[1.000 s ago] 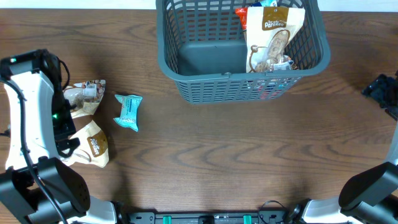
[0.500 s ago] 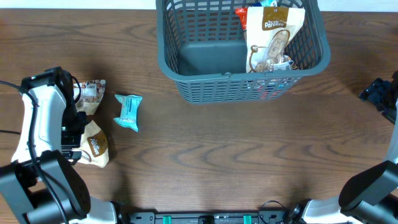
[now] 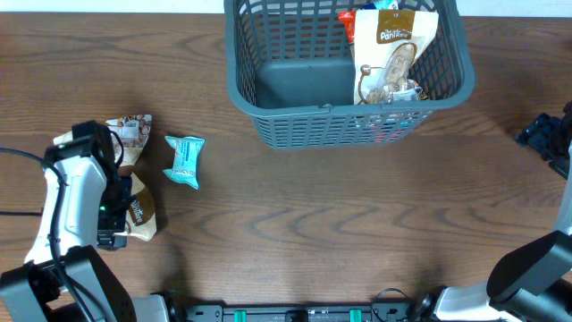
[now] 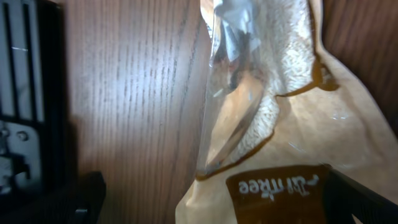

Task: Pack container
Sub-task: 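Lower the left gripper and grasp the beige rice package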

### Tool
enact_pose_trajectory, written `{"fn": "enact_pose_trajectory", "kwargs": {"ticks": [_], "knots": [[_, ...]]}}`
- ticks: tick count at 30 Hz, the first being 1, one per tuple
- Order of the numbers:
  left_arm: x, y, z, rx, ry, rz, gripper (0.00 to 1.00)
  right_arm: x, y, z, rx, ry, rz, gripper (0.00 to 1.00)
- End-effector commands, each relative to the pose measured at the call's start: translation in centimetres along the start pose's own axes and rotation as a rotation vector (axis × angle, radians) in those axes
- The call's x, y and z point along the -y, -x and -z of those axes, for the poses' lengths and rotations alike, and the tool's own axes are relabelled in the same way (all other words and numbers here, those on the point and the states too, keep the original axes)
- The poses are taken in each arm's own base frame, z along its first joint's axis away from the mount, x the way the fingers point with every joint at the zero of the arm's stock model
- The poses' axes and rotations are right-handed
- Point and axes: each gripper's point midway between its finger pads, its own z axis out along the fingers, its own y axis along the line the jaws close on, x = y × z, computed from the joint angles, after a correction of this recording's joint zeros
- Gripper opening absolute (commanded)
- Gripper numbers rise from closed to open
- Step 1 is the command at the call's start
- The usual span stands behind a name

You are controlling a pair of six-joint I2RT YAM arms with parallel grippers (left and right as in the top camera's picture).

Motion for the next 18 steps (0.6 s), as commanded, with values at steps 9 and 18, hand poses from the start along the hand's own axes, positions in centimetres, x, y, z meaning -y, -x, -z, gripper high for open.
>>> {"fn": "enact_pose_trajectory", "kwargs": {"ticks": [9,18], "knots": [[1.5,1.7,-0.7,0.089,-0.072,0.210,0.99,0.8,-0.3,-0.2,-0.012,-0.029,0.005,0.99],[0.5,3.4,-1.3,0.144,-0.046,0.266,0.99,0.9,-0.6,-0.2,-0.024,-0.032,0.027,0.99]]}}
